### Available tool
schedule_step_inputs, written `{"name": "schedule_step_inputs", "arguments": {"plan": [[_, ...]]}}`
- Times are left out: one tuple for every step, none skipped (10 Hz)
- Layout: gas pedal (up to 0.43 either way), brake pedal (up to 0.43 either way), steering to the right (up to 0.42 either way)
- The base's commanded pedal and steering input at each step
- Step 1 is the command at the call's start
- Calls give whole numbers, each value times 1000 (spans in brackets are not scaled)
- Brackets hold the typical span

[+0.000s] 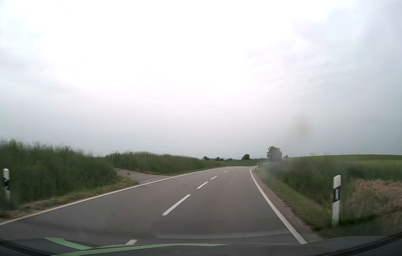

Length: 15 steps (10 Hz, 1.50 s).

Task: Follow the waypoints while adhering to traffic rules and regulations

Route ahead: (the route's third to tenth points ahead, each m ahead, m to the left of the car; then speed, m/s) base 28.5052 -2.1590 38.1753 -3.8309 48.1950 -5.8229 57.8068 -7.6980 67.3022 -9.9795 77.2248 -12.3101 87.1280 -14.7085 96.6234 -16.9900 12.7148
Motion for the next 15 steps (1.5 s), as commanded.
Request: {"name": "schedule_step_inputs", "arguments": {"plan": [[339, 0, 58], [339, 0, 56], [339, 0, 53], [350, 0, 50], [350, 0, 46], [350, 0, 43], [350, 0, 39], [350, 0, 34], [350, 0, 29], [350, 0, 24], [350, 0, 21], [350, 0, 18], [350, 0, 14], [350, 0, 13], [350, 0, 13]]}}
